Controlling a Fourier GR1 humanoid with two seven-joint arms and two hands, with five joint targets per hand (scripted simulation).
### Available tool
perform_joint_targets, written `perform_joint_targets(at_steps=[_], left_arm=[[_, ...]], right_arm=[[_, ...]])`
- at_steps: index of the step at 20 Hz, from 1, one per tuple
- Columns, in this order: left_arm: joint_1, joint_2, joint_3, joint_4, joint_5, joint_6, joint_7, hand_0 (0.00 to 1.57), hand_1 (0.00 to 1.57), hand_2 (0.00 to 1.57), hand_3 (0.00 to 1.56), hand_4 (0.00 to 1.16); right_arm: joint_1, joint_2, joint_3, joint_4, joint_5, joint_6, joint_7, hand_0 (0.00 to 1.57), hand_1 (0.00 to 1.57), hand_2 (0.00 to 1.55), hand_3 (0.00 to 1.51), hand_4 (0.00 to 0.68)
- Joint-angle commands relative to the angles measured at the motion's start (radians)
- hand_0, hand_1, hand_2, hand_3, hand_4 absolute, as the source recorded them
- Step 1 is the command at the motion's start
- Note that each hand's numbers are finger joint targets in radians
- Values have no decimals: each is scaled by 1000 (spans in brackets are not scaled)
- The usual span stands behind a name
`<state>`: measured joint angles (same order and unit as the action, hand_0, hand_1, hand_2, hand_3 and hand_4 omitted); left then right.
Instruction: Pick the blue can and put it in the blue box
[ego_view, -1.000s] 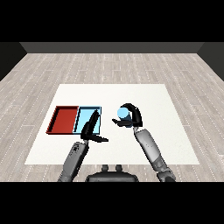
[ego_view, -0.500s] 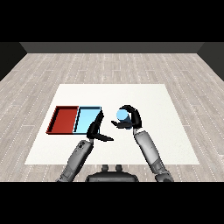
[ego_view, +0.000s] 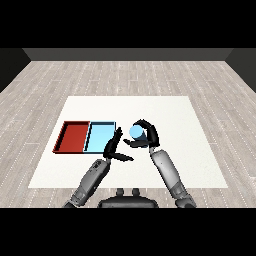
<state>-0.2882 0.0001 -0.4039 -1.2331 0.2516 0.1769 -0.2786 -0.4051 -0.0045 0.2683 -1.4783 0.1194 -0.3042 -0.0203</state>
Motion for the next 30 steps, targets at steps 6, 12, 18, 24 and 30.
perform_joint_targets(at_steps=[6,12,18,24,30], left_arm=[[40,0,-89,12,22,77,-60,0,0,0,0,0],[-18,0,-16,-2,5,8,28,0,0,0,0,0],[-92,0,-22,98,71,33,-28,0,0,0,0,0],[-81,0,-66,80,101,27,-71,0,0,0,0,0],[-157,0,-40,148,113,29,-25,0,0,0,0,193]], right_arm=[[7,4,107,-2,-9,-68,-17,1469,1469,1457,1394,611],[-101,4,219,136,-69,-195,-65,1476,1476,1466,1406,610],[-62,4,127,45,-103,-104,-37,1459,1459,1450,1387,628],[-73,4,200,64,-175,-181,-47,1461,1461,1455,1388,589],[-72,4,176,70,-261,-155,-94,1463,1463,1453,1384,597]])
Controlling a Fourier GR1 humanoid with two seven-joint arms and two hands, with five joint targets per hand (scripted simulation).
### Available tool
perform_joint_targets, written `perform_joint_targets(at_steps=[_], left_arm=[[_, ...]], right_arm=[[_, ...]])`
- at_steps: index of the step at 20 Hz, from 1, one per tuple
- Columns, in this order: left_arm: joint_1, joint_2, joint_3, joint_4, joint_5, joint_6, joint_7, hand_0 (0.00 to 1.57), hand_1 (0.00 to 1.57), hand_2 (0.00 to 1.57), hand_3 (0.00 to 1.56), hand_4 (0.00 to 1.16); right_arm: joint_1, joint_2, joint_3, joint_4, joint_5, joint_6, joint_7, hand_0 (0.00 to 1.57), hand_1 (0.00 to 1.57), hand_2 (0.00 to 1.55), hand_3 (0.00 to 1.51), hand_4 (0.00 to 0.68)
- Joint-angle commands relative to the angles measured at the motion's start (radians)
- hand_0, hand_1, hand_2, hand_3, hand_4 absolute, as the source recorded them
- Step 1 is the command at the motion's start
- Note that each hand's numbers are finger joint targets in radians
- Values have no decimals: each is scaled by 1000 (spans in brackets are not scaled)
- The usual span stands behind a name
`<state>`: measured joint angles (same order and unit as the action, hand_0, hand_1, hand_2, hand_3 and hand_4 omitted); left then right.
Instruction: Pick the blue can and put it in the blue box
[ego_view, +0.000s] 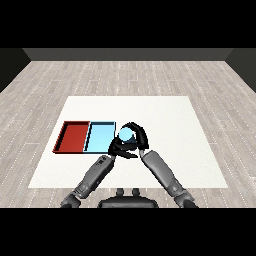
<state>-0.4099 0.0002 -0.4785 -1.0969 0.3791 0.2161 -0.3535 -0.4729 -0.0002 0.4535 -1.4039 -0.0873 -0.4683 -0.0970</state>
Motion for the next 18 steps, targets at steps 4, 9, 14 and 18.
perform_joint_targets(at_steps=[4,9,14,18], left_arm=[[-65,0,-86,36,33,150,61,0,0,0,0,505],[-93,0,-62,124,227,147,-97,858,858,942,769,571],[-108,0,-92,128,296,154,-124,1571,1571,1571,1485,840],[-85,0,-122,89,268,178,-145,1571,1571,1571,1510,996]], right_arm=[[63,0,21,-75,-71,7,-29,1475,1475,1469,1396,595],[19,0,93,-17,-148,-65,-87,1450,1450,1452,1391,614],[26,0,29,-7,-166,2,-107,1461,1461,1442,1399,631],[44,0,112,-61,-182,-107,-102,1426,1426,1441,1393,609]])
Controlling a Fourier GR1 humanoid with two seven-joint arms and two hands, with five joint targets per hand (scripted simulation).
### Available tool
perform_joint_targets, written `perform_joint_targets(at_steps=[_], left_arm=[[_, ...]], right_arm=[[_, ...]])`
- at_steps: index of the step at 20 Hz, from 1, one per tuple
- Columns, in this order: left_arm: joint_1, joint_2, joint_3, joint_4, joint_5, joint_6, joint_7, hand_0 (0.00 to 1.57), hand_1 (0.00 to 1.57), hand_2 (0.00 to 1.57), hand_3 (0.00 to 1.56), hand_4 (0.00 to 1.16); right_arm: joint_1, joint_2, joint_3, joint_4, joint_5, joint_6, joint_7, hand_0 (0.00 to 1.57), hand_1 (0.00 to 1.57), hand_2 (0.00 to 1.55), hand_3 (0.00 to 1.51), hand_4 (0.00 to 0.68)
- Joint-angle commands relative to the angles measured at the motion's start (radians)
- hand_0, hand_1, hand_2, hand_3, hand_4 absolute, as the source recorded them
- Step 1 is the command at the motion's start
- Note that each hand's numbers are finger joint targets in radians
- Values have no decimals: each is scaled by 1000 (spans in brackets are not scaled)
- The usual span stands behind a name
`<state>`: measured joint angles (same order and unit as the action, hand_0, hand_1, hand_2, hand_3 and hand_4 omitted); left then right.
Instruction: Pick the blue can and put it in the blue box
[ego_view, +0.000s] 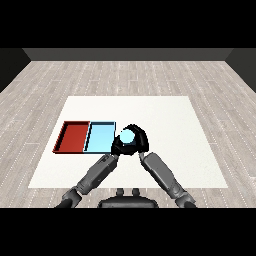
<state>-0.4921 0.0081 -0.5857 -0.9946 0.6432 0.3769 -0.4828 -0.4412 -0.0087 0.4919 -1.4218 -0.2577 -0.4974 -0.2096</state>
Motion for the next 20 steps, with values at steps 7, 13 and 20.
perform_joint_targets(at_steps=[7,13,20], left_arm=[[-28,-8,-25,56,43,21,-161,1571,1571,1571,1535,1122],[-37,-8,-13,111,66,-25,-189,1571,1571,1571,1535,1122],[-50,-8,46,122,-4,9,-182,1571,1571,1571,1527,1140]], right_arm=[[43,3,36,4,41,72,38,0,0,0,0,0],[12,8,17,3,60,61,59,0,0,0,0,0],[98,6,-78,-60,52,133,16,0,0,0,0,0]])
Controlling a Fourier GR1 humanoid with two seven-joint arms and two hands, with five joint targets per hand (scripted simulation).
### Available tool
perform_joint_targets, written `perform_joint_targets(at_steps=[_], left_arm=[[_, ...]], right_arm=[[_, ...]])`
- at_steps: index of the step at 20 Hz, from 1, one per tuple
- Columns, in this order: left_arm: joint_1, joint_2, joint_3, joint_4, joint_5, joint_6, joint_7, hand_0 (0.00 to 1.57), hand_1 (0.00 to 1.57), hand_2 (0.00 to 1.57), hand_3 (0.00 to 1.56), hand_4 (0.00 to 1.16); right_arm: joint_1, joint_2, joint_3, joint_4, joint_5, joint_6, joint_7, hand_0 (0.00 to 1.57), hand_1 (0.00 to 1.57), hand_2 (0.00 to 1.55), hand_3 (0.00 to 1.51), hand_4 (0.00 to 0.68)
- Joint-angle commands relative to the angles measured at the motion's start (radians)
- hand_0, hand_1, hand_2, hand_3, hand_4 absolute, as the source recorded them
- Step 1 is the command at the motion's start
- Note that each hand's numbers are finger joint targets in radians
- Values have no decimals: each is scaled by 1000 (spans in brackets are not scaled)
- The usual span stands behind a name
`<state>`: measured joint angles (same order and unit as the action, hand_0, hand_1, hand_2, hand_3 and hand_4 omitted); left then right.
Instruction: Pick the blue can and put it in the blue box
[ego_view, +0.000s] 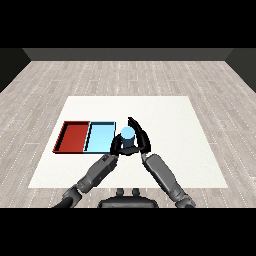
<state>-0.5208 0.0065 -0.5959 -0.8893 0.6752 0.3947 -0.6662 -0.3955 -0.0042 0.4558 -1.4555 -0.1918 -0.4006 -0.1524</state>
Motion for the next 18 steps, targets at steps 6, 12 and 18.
perform_joint_targets(at_steps=[6,12,18], left_arm=[[-29,47,87,1,-45,12,29,1571,1571,1571,1533,1152],[-73,178,128,5,-86,26,116,1571,1571,1571,1520,1149],[-144,213,165,97,-152,106,228,1571,1571,1571,1515,1146]], right_arm=[[148,-61,-131,-205,-80,90,-76,0,0,0,0,0],[284,-73,-260,-257,-195,138,-146,0,0,0,0,0],[314,-98,-344,-180,-252,233,-196,0,0,0,0,0]])
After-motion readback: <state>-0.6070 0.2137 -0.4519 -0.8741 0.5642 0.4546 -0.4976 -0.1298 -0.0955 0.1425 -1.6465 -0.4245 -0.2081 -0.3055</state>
